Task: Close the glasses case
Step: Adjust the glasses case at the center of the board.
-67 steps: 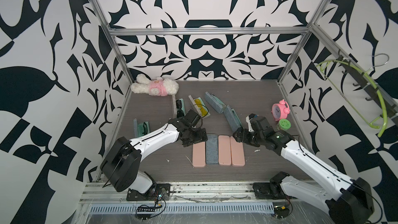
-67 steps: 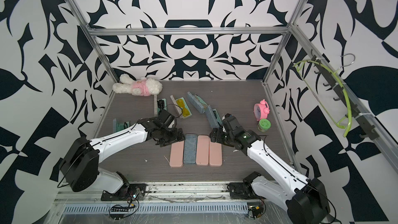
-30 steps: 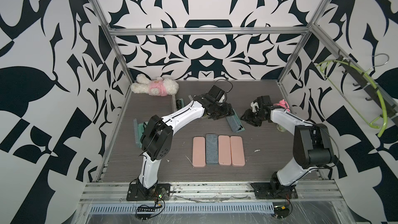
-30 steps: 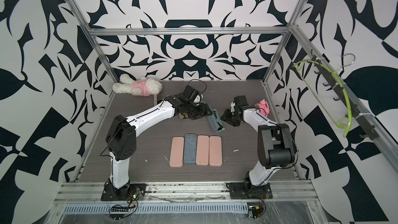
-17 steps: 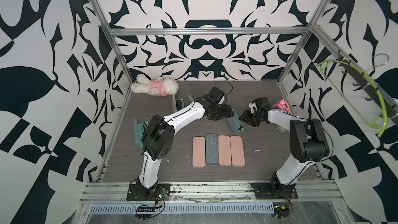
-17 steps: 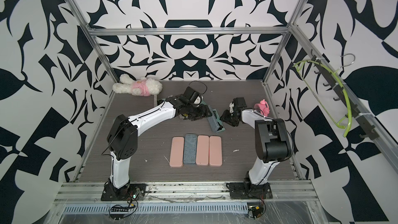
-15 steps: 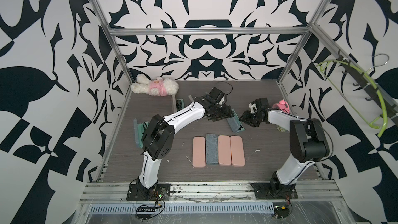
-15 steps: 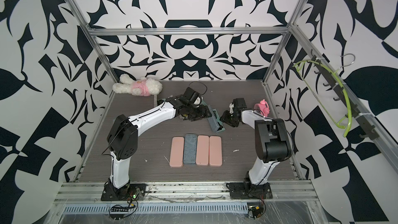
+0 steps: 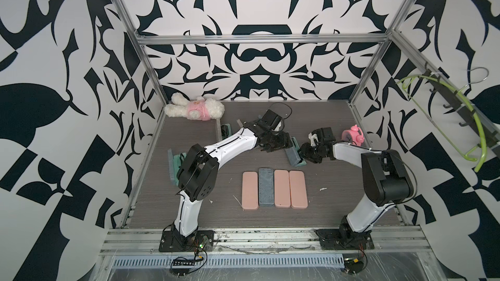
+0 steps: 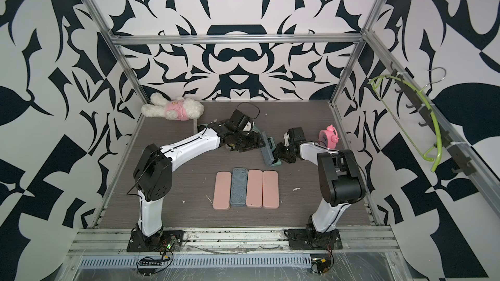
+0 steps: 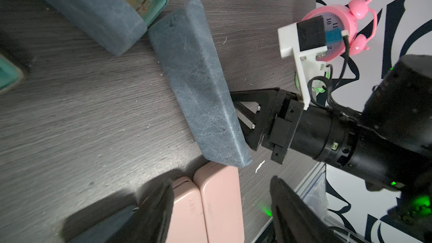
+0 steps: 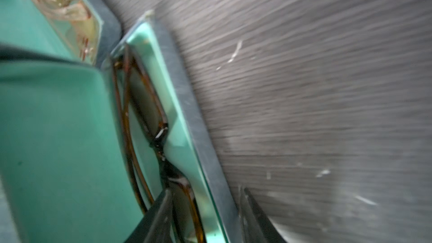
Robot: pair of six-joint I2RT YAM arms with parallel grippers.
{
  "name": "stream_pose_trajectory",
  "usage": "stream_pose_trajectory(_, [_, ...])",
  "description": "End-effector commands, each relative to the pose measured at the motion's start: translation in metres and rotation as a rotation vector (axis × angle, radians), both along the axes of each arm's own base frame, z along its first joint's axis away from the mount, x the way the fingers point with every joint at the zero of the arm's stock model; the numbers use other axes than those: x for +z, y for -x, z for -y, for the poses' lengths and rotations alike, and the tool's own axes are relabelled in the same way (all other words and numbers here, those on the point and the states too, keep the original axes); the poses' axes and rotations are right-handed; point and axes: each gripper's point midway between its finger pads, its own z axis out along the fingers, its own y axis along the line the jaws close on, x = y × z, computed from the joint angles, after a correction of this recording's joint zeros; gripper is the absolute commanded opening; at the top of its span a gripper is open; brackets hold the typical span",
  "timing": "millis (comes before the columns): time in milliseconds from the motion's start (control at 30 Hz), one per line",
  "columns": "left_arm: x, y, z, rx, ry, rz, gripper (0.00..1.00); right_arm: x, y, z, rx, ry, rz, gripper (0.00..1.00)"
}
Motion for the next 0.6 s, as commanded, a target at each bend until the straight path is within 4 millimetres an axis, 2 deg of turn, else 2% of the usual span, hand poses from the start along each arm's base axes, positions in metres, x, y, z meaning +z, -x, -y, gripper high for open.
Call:
stream_pose_trajectory(0, [0.011,0.002,-0.009,0.003,0.001,0.026,0.7,0.008,0.003,-0.007,-0.001,0.001,0.019,0.49])
stream_pose_trajectory(300, [0.011,0.0,-0.016,0.013,-0.005,0.026,0.7,0.007,0.019,-0.016,-0.009,0.022,0.0,0.48])
stream_pose_trajectory(567, [0.011,0.001,-0.014,0.007,0.003,0.023,0.7,0.019,0.017,-0.014,-0.009,0.033,0.017,0.48])
